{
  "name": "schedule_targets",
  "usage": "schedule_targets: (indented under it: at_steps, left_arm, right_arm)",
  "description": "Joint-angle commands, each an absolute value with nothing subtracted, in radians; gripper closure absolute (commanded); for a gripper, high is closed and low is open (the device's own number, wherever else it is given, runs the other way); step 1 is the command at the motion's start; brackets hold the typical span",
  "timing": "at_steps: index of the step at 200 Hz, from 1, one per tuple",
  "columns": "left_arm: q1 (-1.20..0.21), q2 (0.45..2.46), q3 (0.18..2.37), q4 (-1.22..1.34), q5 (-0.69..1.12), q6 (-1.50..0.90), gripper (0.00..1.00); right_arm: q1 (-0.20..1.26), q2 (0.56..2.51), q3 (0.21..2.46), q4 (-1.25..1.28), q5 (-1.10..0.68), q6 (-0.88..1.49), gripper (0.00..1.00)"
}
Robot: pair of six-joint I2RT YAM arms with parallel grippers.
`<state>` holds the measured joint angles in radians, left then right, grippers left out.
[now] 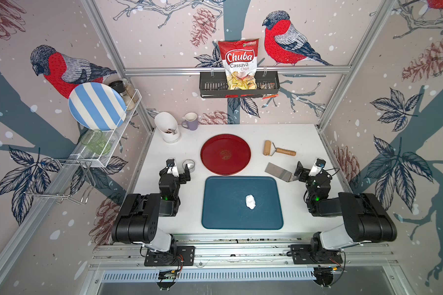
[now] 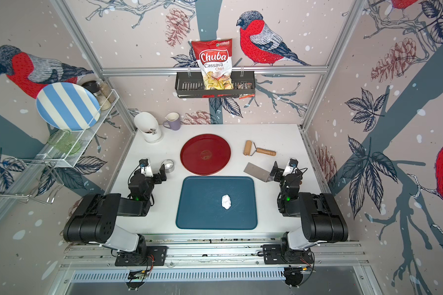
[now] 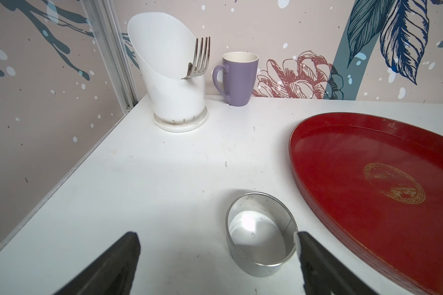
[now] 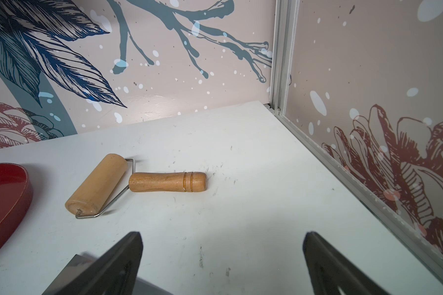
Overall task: Roll out the dumpling wrappers from the dough
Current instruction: Pick up the rolling pin from the center of the board.
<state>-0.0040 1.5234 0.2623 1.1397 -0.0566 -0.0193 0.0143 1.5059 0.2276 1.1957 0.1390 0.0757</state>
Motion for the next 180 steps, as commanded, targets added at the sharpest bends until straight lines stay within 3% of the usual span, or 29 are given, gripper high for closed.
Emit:
schedule_targets:
  at_steps: [1, 45, 99, 146, 180]
  left_arm:
    - [-0.004, 1.494, 0.277, 1.142, -0.139, -0.052, 0.03]
    - [0.000, 1.307, 0.412, 0.751, -0.259, -0.152, 0.03]
    - [0.010, 1.157, 0.532, 0.384, -0.353, -0.428, 0.05]
    - [0.000, 1.105, 0.503, 0.435, -0.036, -0.451, 0.05]
    - [-0.142, 1.153, 0.508, 0.473, 0.028, -0.453, 0.05]
  right_arm:
    - [0.015, 1.501, 0.225, 1.230, 0.144, 0.075, 0.00]
    - [0.019, 1.338, 0.368, 0.866, 0.182, 0.095, 0.00]
    - [0.020, 1.225, 0.622, 0.419, 0.154, 0.321, 0.00]
    - [0.088, 1.296, 0.819, 0.169, 0.075, 0.397, 0.00]
    - [0.183, 1.415, 0.954, 0.038, 0.067, 0.438, 0.00]
